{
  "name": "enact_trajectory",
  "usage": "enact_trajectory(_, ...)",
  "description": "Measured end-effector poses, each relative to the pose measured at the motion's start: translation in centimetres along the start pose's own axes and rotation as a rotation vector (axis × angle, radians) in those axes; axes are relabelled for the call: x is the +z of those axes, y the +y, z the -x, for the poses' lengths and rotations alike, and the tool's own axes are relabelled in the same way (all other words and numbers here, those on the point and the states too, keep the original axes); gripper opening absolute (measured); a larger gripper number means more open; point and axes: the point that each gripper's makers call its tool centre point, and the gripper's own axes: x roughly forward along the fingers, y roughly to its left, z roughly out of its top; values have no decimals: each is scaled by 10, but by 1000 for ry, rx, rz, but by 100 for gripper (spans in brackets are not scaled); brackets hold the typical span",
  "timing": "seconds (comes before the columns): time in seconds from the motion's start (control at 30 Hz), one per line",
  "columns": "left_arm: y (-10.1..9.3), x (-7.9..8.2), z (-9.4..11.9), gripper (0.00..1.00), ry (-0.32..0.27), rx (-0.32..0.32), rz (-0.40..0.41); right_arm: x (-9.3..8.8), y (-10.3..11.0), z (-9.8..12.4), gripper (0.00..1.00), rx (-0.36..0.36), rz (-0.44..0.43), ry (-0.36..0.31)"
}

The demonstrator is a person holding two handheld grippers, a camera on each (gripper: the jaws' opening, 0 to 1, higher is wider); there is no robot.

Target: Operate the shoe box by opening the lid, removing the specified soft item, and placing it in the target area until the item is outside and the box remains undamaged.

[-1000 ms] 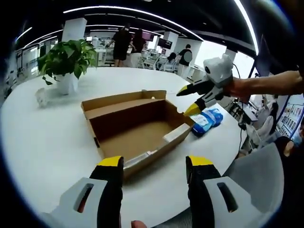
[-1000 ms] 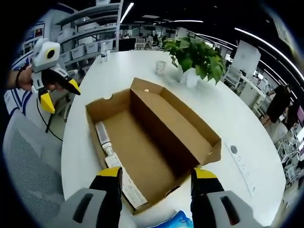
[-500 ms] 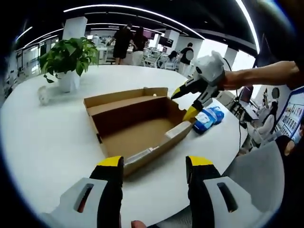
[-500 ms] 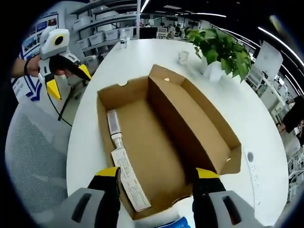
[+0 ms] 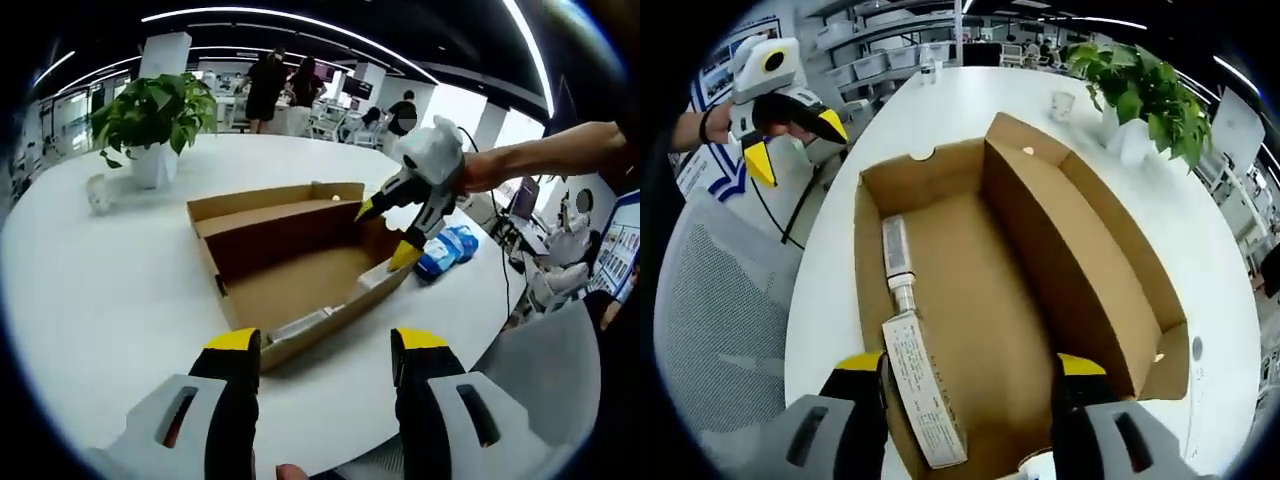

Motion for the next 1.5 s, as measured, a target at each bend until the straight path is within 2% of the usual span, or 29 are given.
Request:
enact_trajectory(0.4, 1, -2, 0, 54, 3, 4, 8, 0, -1, -16, 61, 47, 35, 42)
enact_trajectory(0.5, 1, -3, 0, 53, 3, 5, 12, -2, -10, -15, 65, 19, 5, 38)
enact_trajectory(0.73, 0, -5, -1, 53, 7, 2, 14, -4, -21, -13, 65, -43, -29, 11)
enact_trajectory(0.9, -2, -5, -1, 53, 6, -2, 13, -1, -14, -12, 60, -45, -5, 7)
enact_trajectory(1.03, -3, -7, -2, 53, 12, -4, 13, 6, -11, -15, 61, -32, 0, -12)
enact_trajectory(1.13, -3, -7, -2, 53, 13, -6, 8, 7, -4, -19, 62, -12, 11, 0)
enact_trajectory(1.2, -4, -6, -2, 53, 11, -6, 10, 6, 0, -22, 59, -7, 33, 12)
enact_trajectory(1.33, -3, -5, -3, 53, 12, -6, 9, -4, -6, -26, 56, -42, 127, 100)
enact_trajectory(1.5, -2, -3, -3, 53, 10, -3, 9, -7, -5, -32, 50, -46, 138, 119)
